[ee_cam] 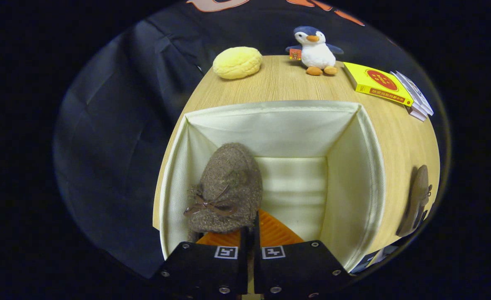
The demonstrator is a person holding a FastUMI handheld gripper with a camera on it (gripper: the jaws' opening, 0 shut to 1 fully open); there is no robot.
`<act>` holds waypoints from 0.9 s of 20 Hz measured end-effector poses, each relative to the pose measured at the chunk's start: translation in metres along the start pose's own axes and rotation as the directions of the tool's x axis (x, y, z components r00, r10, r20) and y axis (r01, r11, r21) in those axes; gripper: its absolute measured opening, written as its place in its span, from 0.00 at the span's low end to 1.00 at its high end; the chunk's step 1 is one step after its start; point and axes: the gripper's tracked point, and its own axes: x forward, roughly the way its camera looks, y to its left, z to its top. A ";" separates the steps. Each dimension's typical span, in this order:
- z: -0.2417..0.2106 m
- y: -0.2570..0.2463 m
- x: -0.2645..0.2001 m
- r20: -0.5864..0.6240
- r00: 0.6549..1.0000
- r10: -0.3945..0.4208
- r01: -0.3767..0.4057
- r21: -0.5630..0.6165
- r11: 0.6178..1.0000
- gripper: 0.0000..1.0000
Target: Open the storage box then place both shoes into the box .Put the left shoe in first, then the right shoe, with the right side of both shoes facing outward in a uniform manner.
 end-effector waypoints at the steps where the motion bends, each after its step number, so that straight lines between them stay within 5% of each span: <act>1: -0.004 0.003 0.001 -0.016 1.000 0.021 -0.021 0.002 1.000 0.10; 9: 0.008 0.016 -0.052 0.048 0.955 0.294 -0.295 0.025 0.955 0.46; 15: 0.033 -0.057 -0.107 0.226 0.936 0.269 -0.269 -0.031 0.963 0.84; 18: 0.037 -0.115 -0.129 0.306 0.927 0.215 -0.212 -0.041 0.976 0.92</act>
